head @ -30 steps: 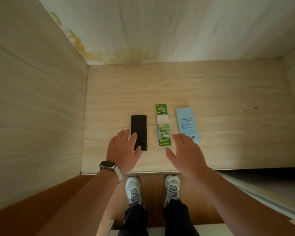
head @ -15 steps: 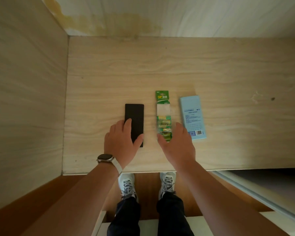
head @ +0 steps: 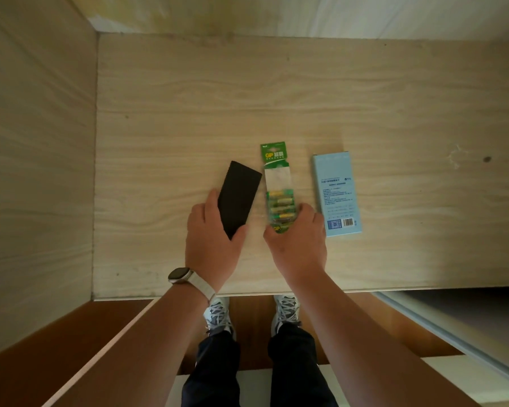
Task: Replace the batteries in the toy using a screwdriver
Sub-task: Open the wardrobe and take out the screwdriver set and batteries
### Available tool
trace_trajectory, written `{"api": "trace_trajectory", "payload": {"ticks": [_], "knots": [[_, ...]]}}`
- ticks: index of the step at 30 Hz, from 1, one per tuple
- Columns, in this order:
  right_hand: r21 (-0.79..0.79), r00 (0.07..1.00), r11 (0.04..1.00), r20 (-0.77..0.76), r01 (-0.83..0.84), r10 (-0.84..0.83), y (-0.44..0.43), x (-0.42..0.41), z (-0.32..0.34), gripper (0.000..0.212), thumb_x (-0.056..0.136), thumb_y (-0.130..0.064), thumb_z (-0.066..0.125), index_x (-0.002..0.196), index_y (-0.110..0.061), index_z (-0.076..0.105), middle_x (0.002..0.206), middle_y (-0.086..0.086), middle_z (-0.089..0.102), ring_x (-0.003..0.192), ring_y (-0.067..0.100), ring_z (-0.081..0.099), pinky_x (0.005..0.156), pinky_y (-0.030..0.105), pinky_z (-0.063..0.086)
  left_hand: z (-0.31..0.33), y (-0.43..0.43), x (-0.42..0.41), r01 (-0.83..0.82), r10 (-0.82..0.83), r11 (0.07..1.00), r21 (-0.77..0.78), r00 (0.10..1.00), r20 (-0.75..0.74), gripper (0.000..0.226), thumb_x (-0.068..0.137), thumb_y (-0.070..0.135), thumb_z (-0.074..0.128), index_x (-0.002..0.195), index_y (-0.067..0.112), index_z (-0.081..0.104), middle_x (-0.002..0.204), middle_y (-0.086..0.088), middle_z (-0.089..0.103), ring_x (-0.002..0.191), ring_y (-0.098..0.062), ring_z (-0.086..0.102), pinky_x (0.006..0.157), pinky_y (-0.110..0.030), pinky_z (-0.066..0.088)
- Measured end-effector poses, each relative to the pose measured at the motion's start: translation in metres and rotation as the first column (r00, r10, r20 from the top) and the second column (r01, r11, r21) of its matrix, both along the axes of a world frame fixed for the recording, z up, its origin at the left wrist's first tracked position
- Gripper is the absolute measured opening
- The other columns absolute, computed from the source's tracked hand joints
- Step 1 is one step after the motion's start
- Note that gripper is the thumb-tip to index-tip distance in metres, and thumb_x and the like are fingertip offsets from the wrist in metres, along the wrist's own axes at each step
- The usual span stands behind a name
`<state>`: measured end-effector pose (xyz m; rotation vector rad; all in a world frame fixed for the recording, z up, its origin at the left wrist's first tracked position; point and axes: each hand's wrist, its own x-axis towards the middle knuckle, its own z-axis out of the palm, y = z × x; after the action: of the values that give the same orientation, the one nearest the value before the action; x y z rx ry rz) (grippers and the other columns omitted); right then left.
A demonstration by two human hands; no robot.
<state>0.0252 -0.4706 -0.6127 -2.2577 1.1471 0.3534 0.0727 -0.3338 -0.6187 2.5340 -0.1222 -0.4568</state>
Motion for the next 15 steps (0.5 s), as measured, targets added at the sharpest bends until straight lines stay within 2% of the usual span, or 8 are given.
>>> {"api": "trace_trajectory", "payload": {"ticks": [3, 6, 8, 12, 14, 15], "knots": [[0.072, 0.998, 0.997, 0.057, 0.028, -0.032, -0.004, 0.000, -0.001, 0.057, 0.078, -0.032, 0.075, 0.123, -0.016, 0.046, 0.123, 0.006, 0.044, 0.110, 0.027, 0.050, 0.084, 0.035, 0.046, -0.002, -0.001, -0.002, -0.030, 0.029, 0.999, -0.042, 0.999, -0.033, 0.080, 0.086, 0.031, 0.075, 0.151, 0.013, 0.032, 0.124, -0.008, 0.047, 0.090, -0.013, 0.048, 0.064, -0.023, 0.041], [0.147, 0.992, 0.988, 0.111, 0.044, -0.061, -0.010, -0.002, -0.003, 0.054, 0.076, -0.030, 0.078, 0.119, -0.017, 0.049, 0.118, 0.001, 0.045, 0.106, 0.023, 0.051, 0.088, 0.037, 0.049, -0.004, -0.002, -0.002, -0.085, 0.081, 0.994, -0.065, 0.995, -0.057, 0.066, 0.087, 0.032, 0.073, 0.141, 0.013, 0.041, 0.117, -0.003, 0.046, 0.084, -0.014, 0.050, 0.057, -0.015, 0.034], [0.188, 0.988, 0.981, 0.137, 0.040, -0.066, -0.013, -0.005, -0.004, 0.050, 0.076, -0.033, 0.079, 0.116, -0.020, 0.052, 0.111, -0.003, 0.052, 0.100, 0.018, 0.056, 0.081, 0.037, 0.052, -0.004, -0.002, -0.002, -0.132, 0.123, 0.986, -0.102, 0.988, -0.091, 0.056, 0.087, 0.030, 0.072, 0.134, 0.014, 0.045, 0.114, 0.000, 0.049, 0.082, -0.013, 0.054, 0.057, -0.015, 0.035], [0.289, 0.979, 0.956, 0.174, 0.053, -0.107, -0.018, -0.008, -0.004, 0.034, 0.080, -0.034, 0.077, 0.101, -0.035, 0.050, 0.086, -0.015, 0.062, 0.075, -0.001, 0.061, 0.052, 0.012, 0.041, -0.002, -0.001, 0.000, -0.155, 0.135, 0.978, -0.140, 0.980, -0.147, 0.040, 0.089, 0.023, 0.070, 0.118, 0.025, 0.042, 0.090, 0.011, 0.061, 0.061, -0.001, 0.059, 0.047, -0.018, 0.042], [0.325, 0.975, 0.944, 0.186, 0.057, -0.122, -0.021, -0.010, -0.004, 0.034, 0.081, -0.030, 0.077, 0.094, -0.040, 0.047, 0.081, -0.016, 0.062, 0.074, -0.012, 0.059, 0.050, 0.007, 0.042, 0.000, -0.001, 0.001, -0.144, 0.122, 0.978, -0.153, 0.982, -0.145, 0.040, 0.089, 0.021, 0.070, 0.111, 0.030, 0.038, 0.081, 0.014, 0.059, 0.056, -0.001, 0.061, 0.040, -0.014, 0.040], [0.339, 0.974, 0.939, 0.189, 0.056, -0.126, -0.022, -0.011, -0.004, 0.035, 0.081, -0.027, 0.076, 0.092, -0.040, 0.046, 0.080, -0.015, 0.063, 0.074, -0.014, 0.058, 0.051, 0.005, 0.041, 0.001, -0.001, 0.001, -0.152, 0.126, 0.973, -0.175, 0.980, -0.155, 0.040, 0.089, 0.020, 0.070, 0.109, 0.030, 0.037, 0.081, 0.015, 0.058, 0.060, 0.003, 0.062, 0.039, -0.014, 0.042]]}}
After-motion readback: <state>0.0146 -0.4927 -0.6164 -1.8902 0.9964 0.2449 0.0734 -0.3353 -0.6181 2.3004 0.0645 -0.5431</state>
